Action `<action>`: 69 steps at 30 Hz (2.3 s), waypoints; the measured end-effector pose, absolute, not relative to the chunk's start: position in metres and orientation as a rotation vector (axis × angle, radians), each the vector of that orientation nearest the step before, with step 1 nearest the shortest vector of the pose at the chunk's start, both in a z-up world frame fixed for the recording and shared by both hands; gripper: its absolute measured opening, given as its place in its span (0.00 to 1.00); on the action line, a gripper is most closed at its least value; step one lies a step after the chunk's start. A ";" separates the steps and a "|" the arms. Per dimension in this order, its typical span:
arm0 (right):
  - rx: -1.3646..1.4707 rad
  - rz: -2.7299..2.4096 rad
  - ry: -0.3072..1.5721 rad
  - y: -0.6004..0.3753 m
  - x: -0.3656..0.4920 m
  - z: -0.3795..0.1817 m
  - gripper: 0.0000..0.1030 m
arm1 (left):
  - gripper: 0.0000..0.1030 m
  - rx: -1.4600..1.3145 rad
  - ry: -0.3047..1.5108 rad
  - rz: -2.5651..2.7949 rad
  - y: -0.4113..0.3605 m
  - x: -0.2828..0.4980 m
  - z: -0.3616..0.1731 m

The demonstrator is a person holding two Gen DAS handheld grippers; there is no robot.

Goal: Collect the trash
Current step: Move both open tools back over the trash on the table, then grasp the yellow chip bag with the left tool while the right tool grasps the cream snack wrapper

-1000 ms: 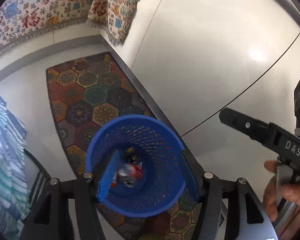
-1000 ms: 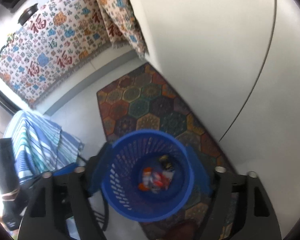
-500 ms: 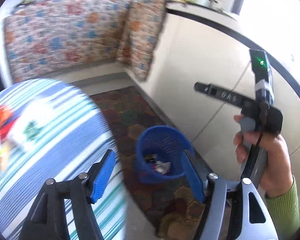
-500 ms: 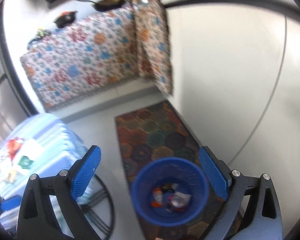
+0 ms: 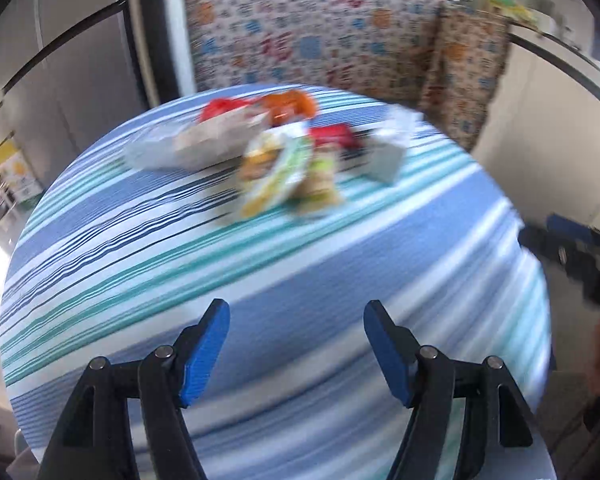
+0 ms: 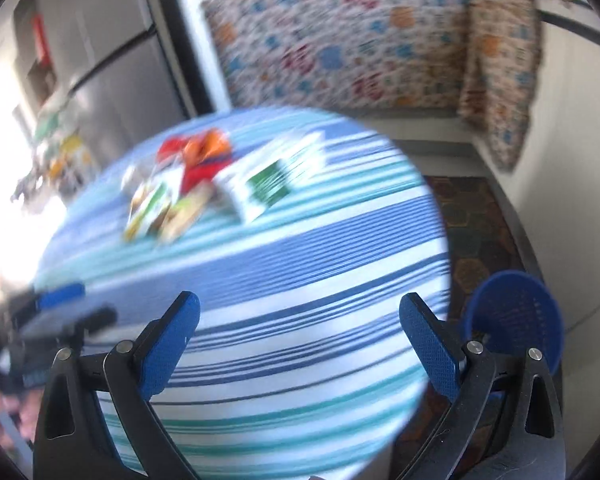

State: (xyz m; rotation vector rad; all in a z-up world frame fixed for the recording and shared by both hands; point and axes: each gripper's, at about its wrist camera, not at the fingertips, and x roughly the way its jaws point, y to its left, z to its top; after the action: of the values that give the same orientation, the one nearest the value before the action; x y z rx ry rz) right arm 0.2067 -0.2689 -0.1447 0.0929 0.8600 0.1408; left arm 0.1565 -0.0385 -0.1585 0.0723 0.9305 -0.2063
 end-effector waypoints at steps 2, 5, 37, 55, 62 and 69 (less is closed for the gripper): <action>0.051 0.156 0.885 -0.253 0.211 -0.157 0.97 | 0.69 0.063 0.930 -0.185 -0.019 0.167 -0.168; 0.012 0.161 0.918 -0.237 0.218 -0.170 0.97 | 0.69 0.057 0.945 -0.168 -0.012 0.180 -0.176; 0.011 0.370 0.925 -0.170 0.280 -0.178 0.67 | 1.00 0.125 0.965 -0.238 0.008 0.211 -0.183; -0.156 0.308 0.951 -0.180 0.236 -0.178 0.11 | 1.00 0.114 0.950 -0.251 0.008 0.211 -0.185; -0.123 0.300 0.924 -0.200 0.220 -0.179 0.40 | 1.00 0.041 0.893 -0.377 -0.010 0.231 -0.164; -0.093 0.307 0.927 -0.204 0.220 -0.179 0.42 | 0.99 0.096 0.901 -0.352 -0.038 0.273 -0.161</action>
State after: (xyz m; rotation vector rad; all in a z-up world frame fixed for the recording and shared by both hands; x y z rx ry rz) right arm 0.2199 -0.2043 -0.1791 -0.0925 0.9269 0.3072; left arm 0.2735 -0.0384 -0.1610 0.0958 0.9011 -0.3519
